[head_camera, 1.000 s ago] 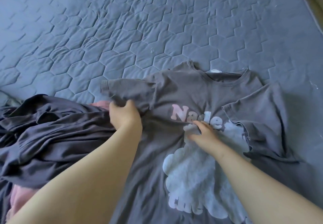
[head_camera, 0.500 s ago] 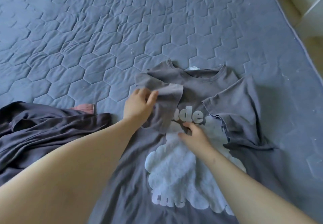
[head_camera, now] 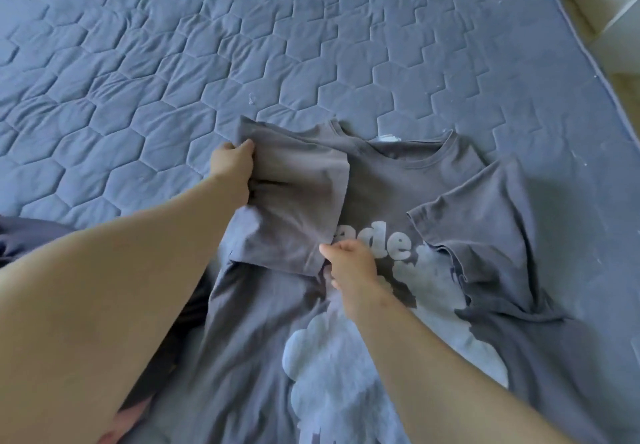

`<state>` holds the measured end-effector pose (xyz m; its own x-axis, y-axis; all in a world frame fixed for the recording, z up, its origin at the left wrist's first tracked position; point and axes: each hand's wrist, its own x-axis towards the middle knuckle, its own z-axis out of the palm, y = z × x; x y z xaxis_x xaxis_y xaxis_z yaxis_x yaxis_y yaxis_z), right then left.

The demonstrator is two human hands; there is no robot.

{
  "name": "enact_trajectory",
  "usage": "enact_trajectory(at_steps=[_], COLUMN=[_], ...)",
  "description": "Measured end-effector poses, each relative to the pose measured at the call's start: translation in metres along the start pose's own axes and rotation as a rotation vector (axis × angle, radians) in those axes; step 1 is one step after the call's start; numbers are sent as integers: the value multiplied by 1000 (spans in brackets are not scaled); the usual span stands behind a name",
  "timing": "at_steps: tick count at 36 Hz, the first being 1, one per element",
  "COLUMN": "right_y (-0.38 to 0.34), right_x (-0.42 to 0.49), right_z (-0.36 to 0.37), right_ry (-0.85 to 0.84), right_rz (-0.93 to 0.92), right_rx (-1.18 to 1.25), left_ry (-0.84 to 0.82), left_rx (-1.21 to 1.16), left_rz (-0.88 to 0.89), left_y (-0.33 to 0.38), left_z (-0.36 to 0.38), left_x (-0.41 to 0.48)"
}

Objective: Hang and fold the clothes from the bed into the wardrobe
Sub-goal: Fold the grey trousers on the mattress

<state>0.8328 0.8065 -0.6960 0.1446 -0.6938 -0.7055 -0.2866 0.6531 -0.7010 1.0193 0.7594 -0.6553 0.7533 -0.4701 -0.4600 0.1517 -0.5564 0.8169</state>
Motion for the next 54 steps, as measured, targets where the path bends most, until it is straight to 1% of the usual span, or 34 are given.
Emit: enact_trajectory(at_steps=[2,3,4,6,7,9,10,12,13,15,17,19,20,21,22,23,25,26,27,29,31,33,36,38,39,41,43,44,46,48,50,53,54], right_y=[-4,-7,-9,-12,-12,-11,-9,-5,-3,-1,-3,-2,-1,2,3,4,5,5,4,5,6,8,15,24,28,39,49,53,57,57,56,57,58], right_x=[0,0,0,4,4,7,8,9,9,11,11,9,7,4,-1,-8,-21,-27,-33,-42,-47,-50,-57,-62,-65,-66,-64,-63,-59,-52,-43,-21,-14], right_z=[2,3,3,4,6,11,14,18,18,16,10,5,3,0,-4,-9,-25,-36,-47,-73,-99,-125,-163,-186,-196,-214,-229,-234,-242,-249,-253,-260,-263], right_ry=[3,3,1,9,5,1,-3,-20,-36,-64,-44,14,42,72,100,129,212,262,317,452,580,677,781,772,755,714,676,659,643,654,654,602,596], right_rz=[-28,-32,-24,5,10,-30,-46,-36,-33,-38,-39,-63,-84,-111,-145,-188,-297,-345,-377,-411,-416,-384,-237,-156,-115,-70,-75,-94,-142,-172,-203,-247,-247], right_rx=[48,87,117,149,161,142,101,22,-2,-61,-150,-221,-256,-291,-317,-338,-361,-375,-397,-428,-437,-453,-540,-621,-649,-654,-611,-586,-561,-599,-659,-679,-656], left_ry=[97,123,113,-14,-89,-182,-221,-286,-311,-320,-231,-162,-143,-127,-112,-93,-12,-1,-27,-178,-346,-455,-519,-534,-547,-576,-576,-570,-555,-534,-534,-540,-534], left_rx=[118,144,143,76,42,43,65,129,179,286,360,321,314,345,429,562,859,968,1039,1138,1165,1129,1033,917,830,613,346,253,159,70,20,19,81], left_rz=[206,262,269,177,68,-154,-222,-266,-255,-144,-4,66,73,95,132,182,361,476,593,784,882,904,849,757,660,403,155,66,-45,-104,-108,-37,12], left_y=[3,3,4,-1,-6,-16,-24,-43,-46,-47,-54,-61,-63,-67,-71,-72,-75,-76,-76,-78,-76,-74,-70,-65,-61,-56,-53,-52,-49,-44,-37,-32,-32], left_z=[-4,-4,-2,2,4,1,-1,-7,-11,-19,-24,-25,-25,-24,-24,-23,-22,-20,-16,-6,8,25,55,76,85,105,125,134,148,160,172,188,191], left_x=[6,7,8,8,9,2,1,7,3,-7,-8,-14,-21,-27,-33,-43,-63,-71,-81,-97,-115,-135,-162,-176,-183,-192,-198,-200,-198,-196,-197,-194,-191])
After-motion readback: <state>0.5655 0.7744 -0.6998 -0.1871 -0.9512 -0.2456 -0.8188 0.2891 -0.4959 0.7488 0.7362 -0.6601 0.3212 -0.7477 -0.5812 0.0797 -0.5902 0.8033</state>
